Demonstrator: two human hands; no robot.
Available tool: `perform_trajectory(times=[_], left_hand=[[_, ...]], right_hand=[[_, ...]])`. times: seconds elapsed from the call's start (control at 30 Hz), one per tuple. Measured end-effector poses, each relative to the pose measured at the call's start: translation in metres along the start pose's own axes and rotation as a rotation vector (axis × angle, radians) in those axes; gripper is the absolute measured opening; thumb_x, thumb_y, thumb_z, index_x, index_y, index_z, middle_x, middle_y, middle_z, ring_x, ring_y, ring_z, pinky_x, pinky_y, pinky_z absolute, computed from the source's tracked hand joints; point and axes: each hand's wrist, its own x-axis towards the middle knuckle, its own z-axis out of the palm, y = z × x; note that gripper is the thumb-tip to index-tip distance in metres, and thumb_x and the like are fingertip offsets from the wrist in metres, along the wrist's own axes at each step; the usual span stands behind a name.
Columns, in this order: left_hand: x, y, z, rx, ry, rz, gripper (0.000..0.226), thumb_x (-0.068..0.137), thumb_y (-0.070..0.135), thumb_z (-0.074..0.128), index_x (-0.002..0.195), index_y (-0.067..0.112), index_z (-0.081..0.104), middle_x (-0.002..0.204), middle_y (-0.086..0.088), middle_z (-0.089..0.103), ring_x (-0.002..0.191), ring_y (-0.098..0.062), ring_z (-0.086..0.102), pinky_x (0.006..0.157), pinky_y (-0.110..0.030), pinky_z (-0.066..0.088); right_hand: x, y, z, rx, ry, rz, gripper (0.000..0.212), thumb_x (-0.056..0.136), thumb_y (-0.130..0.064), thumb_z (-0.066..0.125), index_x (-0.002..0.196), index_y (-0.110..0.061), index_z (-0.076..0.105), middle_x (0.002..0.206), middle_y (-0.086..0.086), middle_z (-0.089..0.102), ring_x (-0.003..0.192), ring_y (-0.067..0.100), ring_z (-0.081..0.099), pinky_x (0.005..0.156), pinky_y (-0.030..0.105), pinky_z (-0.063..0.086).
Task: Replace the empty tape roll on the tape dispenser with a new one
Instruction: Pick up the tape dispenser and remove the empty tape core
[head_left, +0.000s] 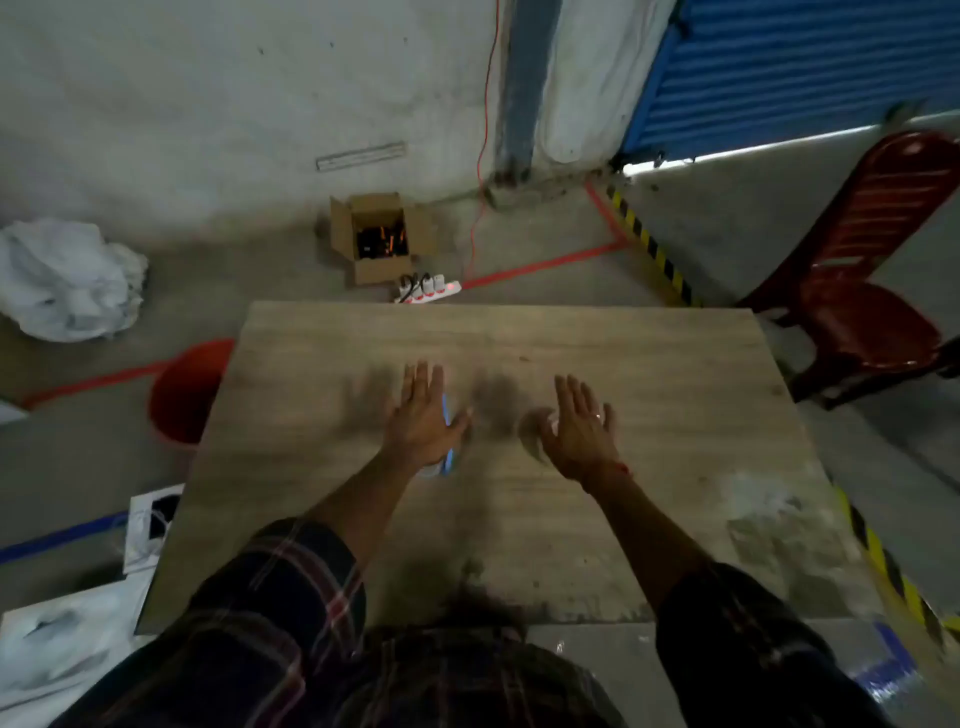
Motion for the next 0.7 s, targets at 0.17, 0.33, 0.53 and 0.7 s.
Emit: perform_trajectory(times=[0.17, 0.33, 0.53, 0.7], left_hand=[[-0.025, -0.015, 0.034, -0.126, -0.195, -0.249, 0.106, 0.083, 0.069, 0.054, 0.159, 0.014, 0.003, 0.168, -0.007, 0.001, 0.155, -0.028, 0.001, 0.115, -0.053, 0.027], [-0.020, -0.026, 0.052, -0.159, -0.202, -0.305, 0.114, 0.069, 0.058, 0.077, 0.155, 0.015, 0.016, 0.160, -0.012, 0.023, 0.145, -0.035, 0.027, 0.108, -0.056, 0.037], [-0.022, -0.026, 0.062, -0.210, -0.146, -0.282, 0.098, 0.064, 0.044, 0.085, 0.142, 0.012, 0.035, 0.140, -0.013, 0.045, 0.125, -0.040, 0.043, 0.095, -0.048, 0.046], [-0.066, -0.006, 0.065, -0.411, -0.090, -0.207, 0.078, 0.059, 0.040, 0.086, 0.122, 0.010, 0.052, 0.120, -0.013, 0.052, 0.110, -0.035, 0.050, 0.084, -0.041, 0.044]], right_hand=[[-0.029, 0.001, 0.057, 0.003, -0.103, -0.019, 0.076, 0.094, -0.050, 0.033, 0.158, -0.011, 0.018, 0.166, 0.011, 0.020, 0.155, 0.026, 0.013, 0.124, 0.050, 0.009], [-0.043, -0.007, 0.079, 0.090, 0.011, -0.081, 0.062, 0.090, -0.032, 0.047, 0.145, -0.004, 0.045, 0.148, 0.017, 0.052, 0.137, 0.033, 0.049, 0.109, 0.047, 0.040], [-0.041, -0.032, 0.087, 0.363, -0.178, 0.085, 0.042, 0.098, -0.027, 0.052, 0.134, -0.008, 0.057, 0.125, 0.017, 0.068, 0.113, 0.035, 0.065, 0.095, 0.043, 0.053], [-0.045, -0.062, 0.080, 0.987, -0.346, 0.359, 0.030, 0.096, -0.053, 0.052, 0.107, -0.026, 0.060, 0.093, 0.003, 0.071, 0.087, 0.022, 0.067, 0.076, 0.038, 0.054]])
